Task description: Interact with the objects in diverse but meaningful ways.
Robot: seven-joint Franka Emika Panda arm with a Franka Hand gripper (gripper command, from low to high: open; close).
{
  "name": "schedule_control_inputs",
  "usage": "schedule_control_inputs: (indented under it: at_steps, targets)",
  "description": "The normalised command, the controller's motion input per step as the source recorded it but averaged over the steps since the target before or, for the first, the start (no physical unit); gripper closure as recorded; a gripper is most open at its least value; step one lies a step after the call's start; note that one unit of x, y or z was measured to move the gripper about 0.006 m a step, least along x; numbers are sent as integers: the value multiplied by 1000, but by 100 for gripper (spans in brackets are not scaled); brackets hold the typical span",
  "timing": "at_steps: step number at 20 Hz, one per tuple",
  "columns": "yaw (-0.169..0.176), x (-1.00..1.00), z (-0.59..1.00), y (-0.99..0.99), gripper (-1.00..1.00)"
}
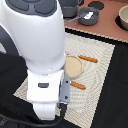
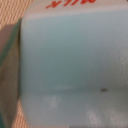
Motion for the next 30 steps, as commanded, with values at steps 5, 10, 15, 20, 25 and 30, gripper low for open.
schedule_control_inputs:
  at_steps: [5,10,15,20,25,30]
  targets:
    - [0,222,648,229,-100]
    - [0,-179,885,187,-100]
    - [-9,-568,414,210,-100]
    - [2,-526,-31,290,-100]
    - [-10,-681,-274,309,-100]
    - [-41,-602,-274,248,-100]
